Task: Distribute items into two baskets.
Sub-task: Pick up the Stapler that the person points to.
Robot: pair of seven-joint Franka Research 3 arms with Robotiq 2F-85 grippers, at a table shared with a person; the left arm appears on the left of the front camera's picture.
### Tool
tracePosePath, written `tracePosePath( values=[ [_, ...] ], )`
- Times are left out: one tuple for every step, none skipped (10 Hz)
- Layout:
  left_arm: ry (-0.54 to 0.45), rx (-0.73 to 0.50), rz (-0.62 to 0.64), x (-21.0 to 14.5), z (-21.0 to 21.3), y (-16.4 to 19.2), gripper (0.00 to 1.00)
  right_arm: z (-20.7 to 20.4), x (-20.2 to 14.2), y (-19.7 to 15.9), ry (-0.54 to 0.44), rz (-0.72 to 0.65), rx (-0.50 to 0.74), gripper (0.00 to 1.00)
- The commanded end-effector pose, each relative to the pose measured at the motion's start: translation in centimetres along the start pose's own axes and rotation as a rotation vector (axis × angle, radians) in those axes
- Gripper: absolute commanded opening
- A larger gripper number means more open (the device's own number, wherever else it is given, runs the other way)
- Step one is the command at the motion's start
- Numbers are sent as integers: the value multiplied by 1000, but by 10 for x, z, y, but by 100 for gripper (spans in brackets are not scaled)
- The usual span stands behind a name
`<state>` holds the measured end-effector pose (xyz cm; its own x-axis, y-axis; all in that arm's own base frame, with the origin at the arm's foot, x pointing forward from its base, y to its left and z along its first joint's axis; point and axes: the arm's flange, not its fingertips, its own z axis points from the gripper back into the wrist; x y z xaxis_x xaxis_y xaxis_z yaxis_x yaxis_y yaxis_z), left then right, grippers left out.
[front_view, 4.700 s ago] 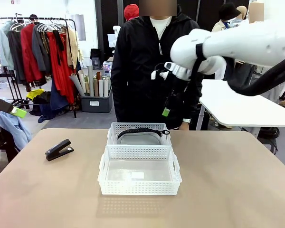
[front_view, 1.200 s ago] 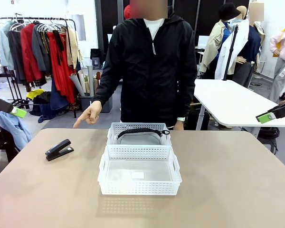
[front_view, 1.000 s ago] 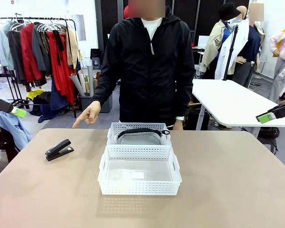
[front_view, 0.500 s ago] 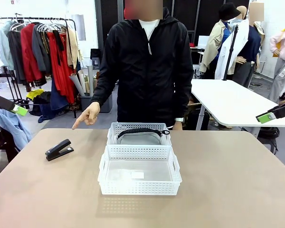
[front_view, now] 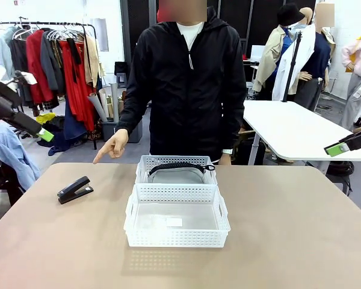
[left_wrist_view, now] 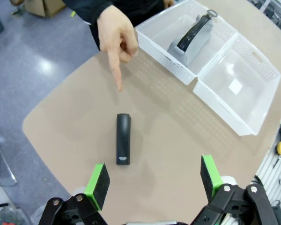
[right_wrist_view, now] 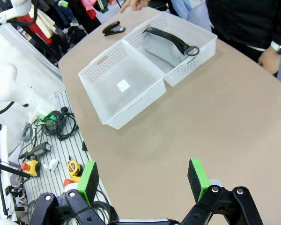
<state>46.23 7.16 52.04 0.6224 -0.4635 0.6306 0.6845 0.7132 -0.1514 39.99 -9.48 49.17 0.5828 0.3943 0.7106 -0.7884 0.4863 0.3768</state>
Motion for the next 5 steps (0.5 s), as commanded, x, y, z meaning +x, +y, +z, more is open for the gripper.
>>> tracePosePath(
  values=[
    [75,-3,-33,13,-13,23,100,0,0,1,-4,3,2,100],
    [98,2,-76,20,-25,31,100,0,0,1,-4,3,2,100],
    [104,38,-100,26,-33,38,100,0,0,1,-4,3,2,100],
    [123,45,-116,29,-45,45,100,0,0,1,-4,3,2,100],
    [135,37,-137,32,-56,53,100,0,0,1,-4,3,2,100]
  ],
)
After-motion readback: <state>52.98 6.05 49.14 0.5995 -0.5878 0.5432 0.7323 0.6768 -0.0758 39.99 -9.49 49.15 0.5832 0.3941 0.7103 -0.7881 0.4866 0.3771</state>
